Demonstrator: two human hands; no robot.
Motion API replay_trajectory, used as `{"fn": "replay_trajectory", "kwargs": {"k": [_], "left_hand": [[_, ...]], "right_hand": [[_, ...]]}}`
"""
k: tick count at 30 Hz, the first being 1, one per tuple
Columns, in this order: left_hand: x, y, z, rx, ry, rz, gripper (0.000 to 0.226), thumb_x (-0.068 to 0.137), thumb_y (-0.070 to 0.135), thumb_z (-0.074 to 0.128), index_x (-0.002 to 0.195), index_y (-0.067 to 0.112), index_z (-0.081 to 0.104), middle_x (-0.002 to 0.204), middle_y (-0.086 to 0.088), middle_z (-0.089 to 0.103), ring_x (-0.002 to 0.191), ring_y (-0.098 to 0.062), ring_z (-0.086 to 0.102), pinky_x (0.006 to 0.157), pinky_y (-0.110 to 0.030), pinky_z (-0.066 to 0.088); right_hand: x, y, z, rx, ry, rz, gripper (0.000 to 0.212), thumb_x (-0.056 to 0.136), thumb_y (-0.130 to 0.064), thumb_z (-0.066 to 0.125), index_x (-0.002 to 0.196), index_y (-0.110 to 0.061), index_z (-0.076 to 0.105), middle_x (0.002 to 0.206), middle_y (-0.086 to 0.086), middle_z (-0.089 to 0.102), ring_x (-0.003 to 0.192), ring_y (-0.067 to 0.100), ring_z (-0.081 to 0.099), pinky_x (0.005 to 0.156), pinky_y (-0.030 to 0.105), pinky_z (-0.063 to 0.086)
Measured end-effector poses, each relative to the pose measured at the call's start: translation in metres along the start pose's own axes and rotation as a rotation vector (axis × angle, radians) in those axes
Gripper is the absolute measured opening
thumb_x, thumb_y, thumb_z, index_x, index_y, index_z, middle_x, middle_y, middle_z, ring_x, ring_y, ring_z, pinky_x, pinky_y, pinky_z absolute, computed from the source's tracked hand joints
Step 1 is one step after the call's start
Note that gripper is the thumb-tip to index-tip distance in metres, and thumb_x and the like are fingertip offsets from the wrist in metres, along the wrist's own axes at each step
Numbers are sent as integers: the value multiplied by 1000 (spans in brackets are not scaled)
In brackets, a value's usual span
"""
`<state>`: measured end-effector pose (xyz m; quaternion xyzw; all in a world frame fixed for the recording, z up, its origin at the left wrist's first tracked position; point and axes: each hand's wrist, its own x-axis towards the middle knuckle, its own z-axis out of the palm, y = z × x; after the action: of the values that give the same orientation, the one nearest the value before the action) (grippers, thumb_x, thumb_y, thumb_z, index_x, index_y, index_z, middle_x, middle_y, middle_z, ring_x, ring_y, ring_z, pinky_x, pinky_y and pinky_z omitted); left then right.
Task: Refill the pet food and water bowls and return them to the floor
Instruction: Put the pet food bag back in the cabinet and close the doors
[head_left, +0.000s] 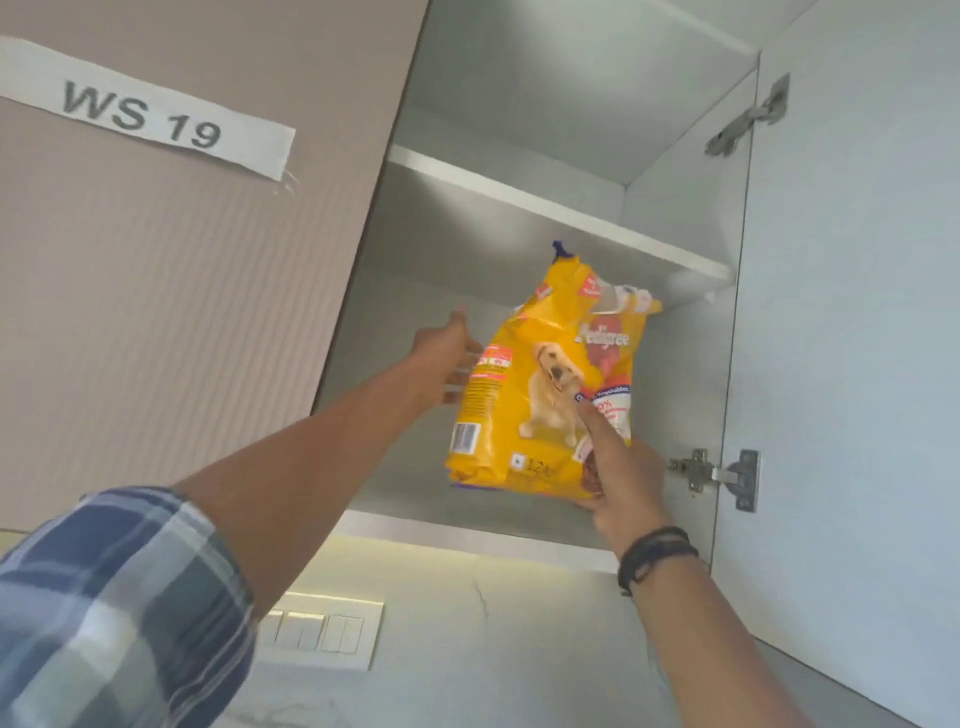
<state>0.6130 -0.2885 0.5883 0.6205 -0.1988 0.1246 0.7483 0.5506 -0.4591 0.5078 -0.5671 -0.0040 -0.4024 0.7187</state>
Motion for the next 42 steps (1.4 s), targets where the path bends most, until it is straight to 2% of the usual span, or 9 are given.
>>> {"fn": "replay_trajectory", "kwargs": {"k": [4, 8, 11, 16, 20, 24, 31, 37, 42], "left_hand": [[-1, -32, 3, 430, -150, -51, 78, 78, 83, 46, 112, 15, 62, 105, -6, 67, 89, -26, 64, 72, -39, 55], [13, -69, 14, 635, -295, 13, 112, 48, 88, 69, 140, 32, 38, 139, 9, 52, 117, -26, 59, 78, -45, 57], [24, -82, 13, 731, -265, 177, 113, 60, 56, 88, 147, 23, 24, 144, 4, 43, 127, -23, 50, 95, -42, 52], [46, -84, 18, 774, -189, 41, 121, 68, 36, 89, 153, 13, 5, 147, -8, 40, 132, -32, 46, 90, -48, 53], [62, -94, 18, 916, -193, 102, 116, 73, 37, 86, 151, 11, 4, 146, -11, 42, 131, -33, 47, 87, -43, 51], [77, -117, 14, 1090, -149, 211, 106, 75, 46, 80, 148, 9, 13, 144, -13, 40, 126, -37, 49, 86, -43, 48], [77, -127, 14, 1271, -179, 103, 118, 88, 65, 55, 151, 6, -25, 138, -22, 51, 119, -37, 56, 78, -39, 43], [52, -114, 11, 1338, -91, 171, 100, 94, 64, 42, 154, 0, -6, 155, -21, 33, 137, -38, 41, 104, -44, 37], [24, -100, 15, 1377, -122, 328, 77, 97, 60, 40, 151, 9, 17, 145, -17, 44, 128, -40, 50, 95, -47, 43]], "right_hand": [[24, 22, 7, -143, 133, -9, 32, 81, -37, 81, 97, -12, 67, 96, 8, 68, 77, 23, 64, 67, 32, 50], [42, 49, 15, -272, 147, 63, 58, 93, -49, 61, 125, -1, 58, 118, 17, 62, 104, 33, 61, 83, 38, 51], [61, 53, 21, -390, 37, 116, 71, 94, -58, 52, 142, -7, 42, 140, 15, 54, 121, 35, 57, 99, 49, 51], [73, 59, 17, -766, -289, 8, 108, 74, -75, 61, 157, -29, 8, 139, 0, 56, 106, 23, 64, 62, 34, 60], [96, 74, 17, -1162, -412, -165, 119, 62, -93, 42, 147, -46, -27, 129, 1, 57, 109, 29, 65, 88, 45, 57], [100, 76, 22, -1452, -464, -158, 115, 66, -96, 32, 150, -41, -25, 147, 9, 45, 127, 35, 53, 105, 48, 45], [102, 79, 21, -1626, -392, -172, 103, 82, -84, 34, 154, -36, -21, 160, 17, 15, 142, 43, 26, 110, 51, 34], [81, 69, 7, -1494, -427, -126, 99, 85, -82, 36, 152, -42, -24, 161, 16, 15, 141, 47, 31, 112, 51, 32], [48, 49, -22, -1447, -309, -232, 86, 92, -73, 32, 155, -40, -18, 156, 16, 26, 138, 45, 33, 106, 51, 35]]}}
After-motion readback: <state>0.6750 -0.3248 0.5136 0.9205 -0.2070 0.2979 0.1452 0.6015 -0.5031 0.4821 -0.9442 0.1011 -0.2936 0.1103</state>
